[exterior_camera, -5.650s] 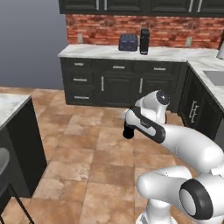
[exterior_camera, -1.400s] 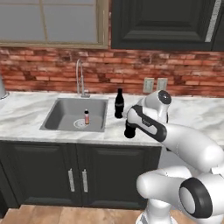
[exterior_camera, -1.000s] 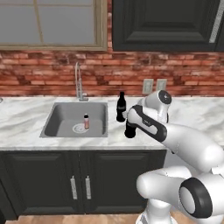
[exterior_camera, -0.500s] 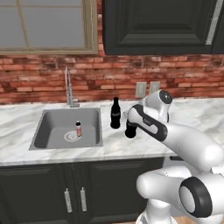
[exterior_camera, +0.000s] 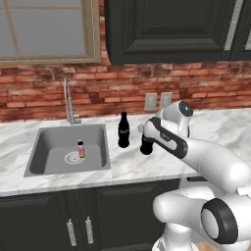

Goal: Place the large bottle from the dining counter next to the other large bottle outside the sink, and place the small bottle from the dining counter next to the other small bottle inside the sink.

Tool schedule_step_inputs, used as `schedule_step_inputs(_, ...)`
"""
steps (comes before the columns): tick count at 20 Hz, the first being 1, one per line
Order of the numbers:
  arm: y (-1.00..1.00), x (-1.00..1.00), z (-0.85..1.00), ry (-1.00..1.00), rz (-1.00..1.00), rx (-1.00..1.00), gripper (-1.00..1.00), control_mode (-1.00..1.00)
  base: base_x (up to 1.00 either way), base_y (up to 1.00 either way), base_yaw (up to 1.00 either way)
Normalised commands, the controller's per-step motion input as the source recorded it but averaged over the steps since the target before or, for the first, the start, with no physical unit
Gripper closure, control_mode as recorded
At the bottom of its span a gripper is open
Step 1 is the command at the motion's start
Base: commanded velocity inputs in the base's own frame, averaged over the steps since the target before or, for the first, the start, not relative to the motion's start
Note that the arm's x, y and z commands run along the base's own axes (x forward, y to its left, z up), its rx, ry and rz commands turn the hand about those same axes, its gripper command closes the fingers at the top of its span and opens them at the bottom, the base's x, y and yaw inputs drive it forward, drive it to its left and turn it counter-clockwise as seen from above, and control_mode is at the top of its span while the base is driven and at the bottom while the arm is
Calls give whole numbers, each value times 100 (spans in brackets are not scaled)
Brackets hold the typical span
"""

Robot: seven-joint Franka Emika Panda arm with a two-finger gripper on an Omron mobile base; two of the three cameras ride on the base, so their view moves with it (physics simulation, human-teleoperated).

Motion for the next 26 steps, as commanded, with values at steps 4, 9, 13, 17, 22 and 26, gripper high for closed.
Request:
schedule_step_inputs(4,0,0,0,0,0,0,100,100,39,23,-15)
schedule_step_inputs(9,0,0,0,0,0,0,100,100,15,37,-10)
schedule_step_inputs(13,0,0,0,0,0,0,100,100,0,35,-4)
schedule_step_inputs(17,0,0,0,0,0,0,100,100,0,16,0)
schedule_step_inputs(22,0,0,0,0,0,0,100,100,1,14,0)
schedule_step_inputs(26,2,0,-2,0,0,0,100,-100,0,7,0)
